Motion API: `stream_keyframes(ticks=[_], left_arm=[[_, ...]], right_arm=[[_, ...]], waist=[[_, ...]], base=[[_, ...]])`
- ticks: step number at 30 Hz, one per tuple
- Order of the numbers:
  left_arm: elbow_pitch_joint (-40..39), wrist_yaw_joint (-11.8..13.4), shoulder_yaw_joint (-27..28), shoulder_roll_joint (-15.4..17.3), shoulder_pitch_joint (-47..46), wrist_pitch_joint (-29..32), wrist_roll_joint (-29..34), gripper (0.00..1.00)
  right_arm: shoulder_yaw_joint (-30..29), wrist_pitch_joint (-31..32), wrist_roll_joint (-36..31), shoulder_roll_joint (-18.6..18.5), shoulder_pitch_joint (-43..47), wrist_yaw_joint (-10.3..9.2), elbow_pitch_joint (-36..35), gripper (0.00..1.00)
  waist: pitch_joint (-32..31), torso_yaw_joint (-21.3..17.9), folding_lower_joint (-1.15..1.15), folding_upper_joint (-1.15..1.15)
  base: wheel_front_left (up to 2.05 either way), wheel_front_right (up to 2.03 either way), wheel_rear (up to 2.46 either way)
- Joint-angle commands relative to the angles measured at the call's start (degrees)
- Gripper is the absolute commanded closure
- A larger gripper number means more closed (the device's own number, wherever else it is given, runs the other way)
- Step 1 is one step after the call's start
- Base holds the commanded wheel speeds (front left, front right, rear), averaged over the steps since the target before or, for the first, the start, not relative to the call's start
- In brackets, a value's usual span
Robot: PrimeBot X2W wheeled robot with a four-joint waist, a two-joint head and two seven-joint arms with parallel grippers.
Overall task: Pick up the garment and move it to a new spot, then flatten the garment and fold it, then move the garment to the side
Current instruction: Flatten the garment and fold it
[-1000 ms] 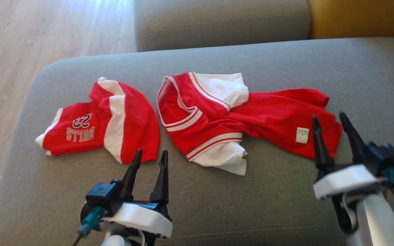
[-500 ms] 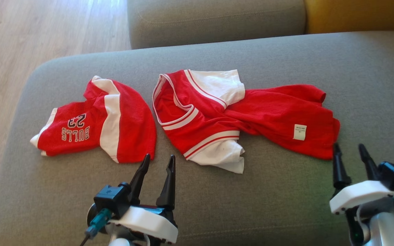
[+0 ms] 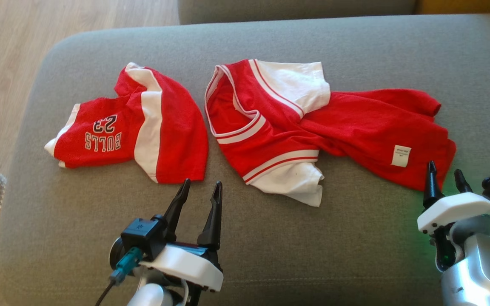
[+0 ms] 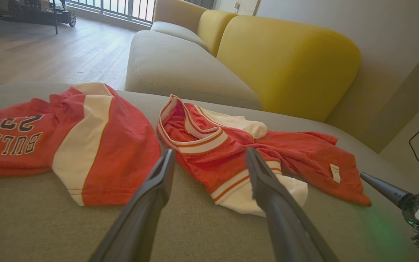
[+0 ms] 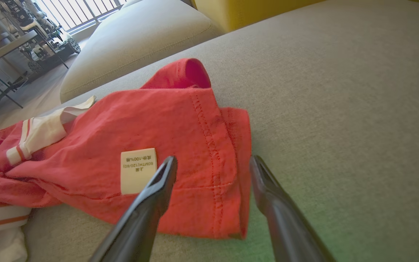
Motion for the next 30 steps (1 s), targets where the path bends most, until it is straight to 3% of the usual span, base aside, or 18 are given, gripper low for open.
stream_keyframes(ticks=[1, 12, 13, 14, 15, 21, 30], left_arm=[[-1.59, -0.46, 1.56, -0.34, -2.13, -0.7, 0.39, 0.0], [-1.55, -0.39, 1.92, -0.34, -2.93, -0.7, 0.69, 0.0], [-1.52, -0.36, 1.88, -0.34, -3.01, -0.7, 0.7, 0.0], [-1.49, -0.34, 1.84, -0.34, -3.08, -0.7, 0.68, 0.0], [-1.47, -0.33, 1.81, -0.34, -3.13, -0.7, 0.65, 0.0], [-1.2, -0.17, 1.78, -0.34, -3.14, -0.7, 0.47, 0.0], [-1.25, -0.1, 1.41, -0.34, -2.03, -0.7, -0.22, 0.0]], right_arm=[[0.9, -0.9, -0.39, -0.17, -2.31, 0.4, -0.3, 0.0], [0.19, -2.72, -1.24, -0.17, -6.23, 0.4, 7.46, 0.0], [0.37, -2.83, -1.11, -0.17, -6.52, 0.4, 8.05, 0.56], [0.57, -2.95, -0.89, -0.17, -6.8, 0.4, 8.57, 0.92], [0.8, -3.06, -0.73, -0.17, -7.03, 0.4, 9.02, 1.0], [3.08, -3.77, -0.42, -0.17, -7.83, 0.4, 8.36, 1.0], [7.02, -3.41, 0.74, -0.17, -8.74, 0.4, -4.17, 1.0]], waist=[[0.61, 0.44, 0.0, 0.0], [1.77, 0.05, 0.0, 0.0], [1.79, -0.04, 0.0, 0.0], [1.8, -0.12, 0.0, 0.0], [1.78, -0.2, 0.0, 0.0], [1.23, -0.63, 0.0, 0.0], [-1.18, -0.94, 0.0, 0.0]], base=[[0.0, 0.0, 0.0], [0.0, 0.0, 0.0], [0.0, 0.0, 0.0], [0.0, 0.0, 0.0], [0.0, 0.0, 0.0], [0.0, 0.0, 0.0], [0.0, 0.0, 0.0]])
